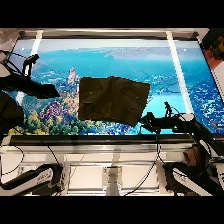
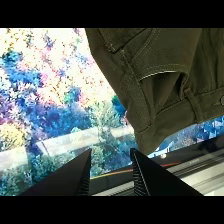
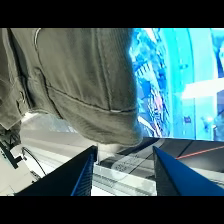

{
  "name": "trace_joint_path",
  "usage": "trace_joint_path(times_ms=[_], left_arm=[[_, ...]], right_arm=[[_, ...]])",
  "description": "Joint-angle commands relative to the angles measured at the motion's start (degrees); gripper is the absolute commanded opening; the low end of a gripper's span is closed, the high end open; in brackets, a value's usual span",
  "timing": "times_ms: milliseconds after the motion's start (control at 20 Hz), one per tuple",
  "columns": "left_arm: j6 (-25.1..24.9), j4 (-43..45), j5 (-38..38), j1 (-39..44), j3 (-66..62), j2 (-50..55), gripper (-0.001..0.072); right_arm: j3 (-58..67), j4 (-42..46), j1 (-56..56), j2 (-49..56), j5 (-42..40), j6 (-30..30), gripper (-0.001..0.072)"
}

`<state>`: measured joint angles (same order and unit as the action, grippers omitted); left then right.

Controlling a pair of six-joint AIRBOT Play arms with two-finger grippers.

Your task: Fold the clothes and pants, and hang the long-sleeved shirts on hangers.

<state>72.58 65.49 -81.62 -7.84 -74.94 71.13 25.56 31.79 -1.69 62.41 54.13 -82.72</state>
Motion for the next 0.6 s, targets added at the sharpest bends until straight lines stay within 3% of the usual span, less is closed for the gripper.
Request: trace_joint_path(times_ms=[0,350,450,500,550], left_arm=[[0.0,0.0,0.0,0.0,0.0,0.0,0.0295],[0.0,0.0,0.0,0.0,0.0,0.0,0.0295],[0.0,0.0,0.0,0.0,0.0,0.0,0.0295],[0.0,0.0,0.0,0.0,0.0,0.0,0.0295],[0.0,0.0,0.0,0.0,0.0,0.0,0.0295]], right_arm=[[-0.3,-0.1,0.7,-0.1,-0.9,-0.3,0.0409],[1.6,-3.2,7.5,6.0,-5.9,-0.1,0.0409],[3.4,-3.2,8.8,7.8,-6.9,-0.1,0.0375],[4.2,-3.2,9.2,8.1,-7.5,-0.1,0.0268],[5.0,-3.2,9.2,8.0,-7.7,-0.2,0.0078]])
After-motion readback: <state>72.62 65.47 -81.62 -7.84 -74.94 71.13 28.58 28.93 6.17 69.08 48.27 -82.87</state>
